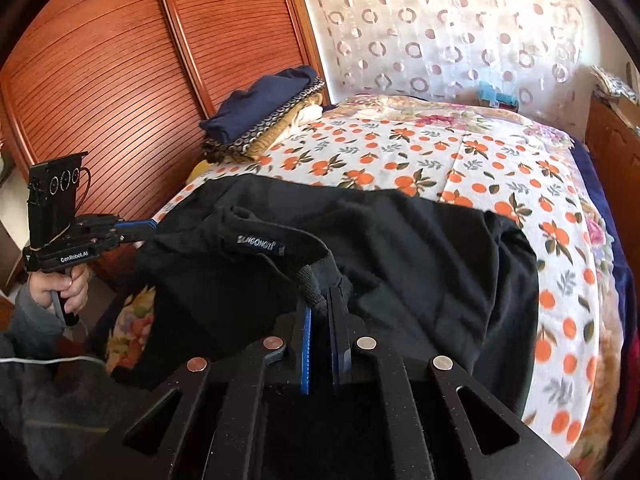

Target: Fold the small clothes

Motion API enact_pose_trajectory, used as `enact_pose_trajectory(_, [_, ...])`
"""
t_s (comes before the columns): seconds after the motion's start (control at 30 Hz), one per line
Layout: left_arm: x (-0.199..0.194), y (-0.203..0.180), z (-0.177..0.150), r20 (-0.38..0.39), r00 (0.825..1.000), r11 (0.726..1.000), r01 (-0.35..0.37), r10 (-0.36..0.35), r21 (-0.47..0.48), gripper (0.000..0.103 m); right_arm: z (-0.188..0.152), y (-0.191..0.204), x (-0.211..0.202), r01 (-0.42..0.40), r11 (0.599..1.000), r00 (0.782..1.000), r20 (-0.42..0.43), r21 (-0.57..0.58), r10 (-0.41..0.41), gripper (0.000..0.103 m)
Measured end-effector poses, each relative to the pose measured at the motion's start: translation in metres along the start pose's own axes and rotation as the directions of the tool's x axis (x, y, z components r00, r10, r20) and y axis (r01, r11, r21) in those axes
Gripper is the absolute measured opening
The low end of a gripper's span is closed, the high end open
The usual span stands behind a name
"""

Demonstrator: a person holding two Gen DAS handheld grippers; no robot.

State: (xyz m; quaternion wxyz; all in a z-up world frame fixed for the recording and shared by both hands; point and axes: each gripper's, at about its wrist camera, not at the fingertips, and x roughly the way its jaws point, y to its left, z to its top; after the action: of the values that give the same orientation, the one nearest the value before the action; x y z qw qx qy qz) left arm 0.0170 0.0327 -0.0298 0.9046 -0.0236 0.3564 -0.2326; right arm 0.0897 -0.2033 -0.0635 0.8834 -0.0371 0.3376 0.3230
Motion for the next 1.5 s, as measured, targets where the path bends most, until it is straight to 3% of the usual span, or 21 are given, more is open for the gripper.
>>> enact_pose_trajectory(0.13, [-0.009,0.000,-0.001,0.049,0.998,0.999,-0.047,0.046,0.009,0.006,-0.009,0.009,-0.014,-0.012,1.000,1.000,0.000,-0.017,0.012,0.006])
enact_pose_trajectory(0.2, [0.002,0.005,0.004,0.026,0.998,0.998,-0.055,0.055,0.008,0.007,-0.011,0.012,-0.014,0.004,0.999,1.000,-0.009,-0.033,-0.004,0.006])
enact_pose_trajectory(0.23, [0.008,0.006,0.006,0.010,0.998,0.998,-0.064,0.064,0.006,0.018,-0.012,0.011,-0.013,0.005,1.000,1.000,-0.014,-0.029,-0.005,0.006])
enact_pose_trajectory(0.27, [0.016,0.008,0.008,-0.001,0.998,0.998,-0.065,0.065,0.001,0.038,-0.012,0.011,-0.012,0.005,1.000,1.000,-0.017,-0.025,-0.006,0.006])
enact_pose_trajectory(0.3, [0.024,0.011,0.009,-0.005,0.999,0.999,-0.052,0.052,-0.008,0.047,-0.012,0.011,-0.011,0.006,1.000,1.000,-0.019,-0.023,-0.006,0.006])
enact_pose_trajectory(0.37, [0.039,0.015,0.009,-0.019,1.000,1.000,-0.021,0.021,-0.016,0.049,-0.010,0.013,-0.008,0.003,1.000,1.000,-0.021,-0.023,-0.003,0.006])
enact_pose_trajectory(0.53, [0.082,0.024,0.012,-0.074,0.997,0.999,-0.019,0.016,-0.035,0.049,-0.007,0.016,0.001,0.003,1.000,1.000,-0.029,-0.021,-0.003,0.006])
enact_pose_trajectory(0.63, [0.096,0.030,0.013,-0.090,0.996,0.997,0.020,-0.026,-0.072,0.046,-0.007,0.015,0.004,0.010,1.000,0.999,-0.030,-0.016,-0.010,0.006])
enact_pose_trajectory(0.73, [0.091,0.027,0.011,-0.080,0.996,0.998,0.034,-0.038,-0.050,0.013,-0.007,0.013,0.005,0.017,1.000,0.999,-0.028,-0.007,-0.017,0.006])
enact_pose_trajectory(0.77, [0.087,0.026,0.009,-0.077,0.996,0.998,0.035,-0.038,-0.044,0.007,-0.007,0.013,0.005,0.016,1.000,0.999,-0.028,-0.001,-0.016,0.006])
enact_pose_trajectory(1.13, [0.003,0.002,-0.025,-0.028,0.998,0.999,0.048,-0.048,-0.017,0.006,-0.022,0.022,-0.010,-0.035,0.999,0.999,-0.039,0.028,0.036,0.006])
enact_pose_trajectory(1.2, [-0.005,0.002,-0.031,-0.027,0.999,0.998,0.042,-0.043,-0.036,0.006,-0.030,0.022,-0.009,-0.071,0.995,0.995,-0.058,0.071,0.076,0.006])
enact_pose_trajectory(1.5, [-0.014,0.004,-0.031,-0.015,1.000,0.999,0.007,-0.007,-0.045,0.006,-0.049,0.030,-0.019,-0.067,0.994,0.993,-0.095,0.085,0.075,0.006])
